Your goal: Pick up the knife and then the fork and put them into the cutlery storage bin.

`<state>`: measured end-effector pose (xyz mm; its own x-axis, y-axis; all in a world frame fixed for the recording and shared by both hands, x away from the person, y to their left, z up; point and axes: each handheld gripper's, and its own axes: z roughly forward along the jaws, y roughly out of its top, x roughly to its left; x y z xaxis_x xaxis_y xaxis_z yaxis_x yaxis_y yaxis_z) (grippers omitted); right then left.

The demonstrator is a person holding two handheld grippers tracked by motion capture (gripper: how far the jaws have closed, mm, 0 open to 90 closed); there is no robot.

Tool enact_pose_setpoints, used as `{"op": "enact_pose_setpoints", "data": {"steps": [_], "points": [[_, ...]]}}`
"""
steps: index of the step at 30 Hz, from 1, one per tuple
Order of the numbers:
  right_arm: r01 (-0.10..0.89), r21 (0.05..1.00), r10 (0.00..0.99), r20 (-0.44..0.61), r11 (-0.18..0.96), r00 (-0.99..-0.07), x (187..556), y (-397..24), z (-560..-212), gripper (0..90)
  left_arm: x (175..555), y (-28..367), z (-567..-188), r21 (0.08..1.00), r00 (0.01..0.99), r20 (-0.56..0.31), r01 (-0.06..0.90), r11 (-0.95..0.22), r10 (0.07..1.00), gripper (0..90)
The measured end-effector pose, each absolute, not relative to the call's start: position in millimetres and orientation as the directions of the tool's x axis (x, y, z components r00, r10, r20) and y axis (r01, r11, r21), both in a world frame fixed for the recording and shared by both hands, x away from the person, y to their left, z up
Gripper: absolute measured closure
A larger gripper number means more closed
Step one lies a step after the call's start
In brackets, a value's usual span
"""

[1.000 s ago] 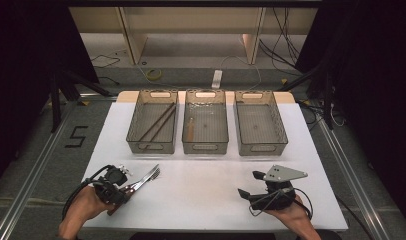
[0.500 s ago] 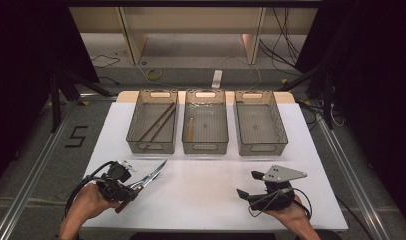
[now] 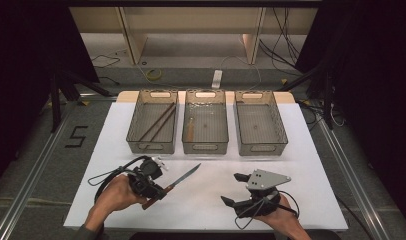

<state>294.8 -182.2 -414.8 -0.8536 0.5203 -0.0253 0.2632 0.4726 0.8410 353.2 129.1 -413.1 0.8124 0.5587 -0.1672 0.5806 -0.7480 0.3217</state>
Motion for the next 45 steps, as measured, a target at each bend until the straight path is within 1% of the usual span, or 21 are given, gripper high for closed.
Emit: {"op": "enact_pose_setpoints", "data": {"steps": [6, 10, 16, 22, 31, 36, 38, 41, 43, 44, 45], "points": [[0.189, 0.834, 0.441, -0.071, 0.518, -0.895, 289.7, -165.6, -414.2, 23.8, 355.1, 100.2, -407.2, 0.323, 0.853, -0.175, 0.521, -0.790, 0.491, 76.0], [0.141, 0.813, 0.406, -0.125, 0.565, -0.905, 288.0, -153.4, -415.6, 24.0, 355.0, 83.1, -405.0, 0.321, 0.877, -0.174, 0.481, -0.816, 0.449, 75.9], [0.056, 0.778, 0.353, -0.218, 0.625, -0.910, 285.9, -138.4, -418.1, 25.0, 357.0, 63.7, -404.5, 0.309, 0.893, -0.176, 0.449, -0.838, 0.414, 76.0], [-0.043, 0.708, 0.292, -0.345, 0.705, -0.892, 281.0, -127.9, -426.5, 26.5, 352.8, 55.2, -407.3, 0.297, 0.902, -0.198, 0.429, -0.853, 0.385, 75.9], [-0.147, 0.628, 0.219, -0.468, 0.765, -0.856, 277.2, -118.0, -434.9, 33.6, 351.4, 52.1, -407.5, 0.276, 0.904, -0.204, 0.421, -0.864, 0.375, 75.9], [-0.166, 0.603, 0.189, -0.481, 0.780, -0.856, 278.5, -114.9, -438.0, 37.1, 350.6, 47.3, -405.4, 0.271, 0.913, -0.204, 0.400, -0.876, 0.354, 75.9], [-0.191, 0.579, 0.165, -0.505, 0.793, -0.847, 278.9, -114.1, -438.4, 39.6, 351.7, 44.9, -404.5, 0.262, 0.919, -0.201, 0.384, -0.885, 0.339, 75.9], [-0.198, 0.568, 0.160, -0.517, 0.799, -0.841, 277.2, -111.4, -442.0, 43.8, 351.2, 42.0, -404.4, 0.259, 0.918, -0.200, 0.385, -0.886, 0.341, 75.9], [-0.240, 0.517, 0.107, -0.553, 0.822, -0.826, 278.7, -111.8, -442.0, 45.4, 350.9, 41.1, -403.9, 0.263, 0.923, -0.193, 0.376, -0.889, 0.334, 75.9], [-0.215, 0.545, 0.141, -0.538, 0.810, -0.831, 276.4, -109.7, -444.2, 46.4, 350.3, 40.4, -404.0, 0.264, 0.923, -0.188, 0.377, -0.888, 0.336, 75.9], [-0.221, 0.537, 0.132, -0.542, 0.814, -0.830, 276.1, -109.5, -444.5, 47.6, 349.8, 39.7, -403.9, 0.259, 0.925, -0.184, 0.372, -0.891, 0.333, 75.9]]}}
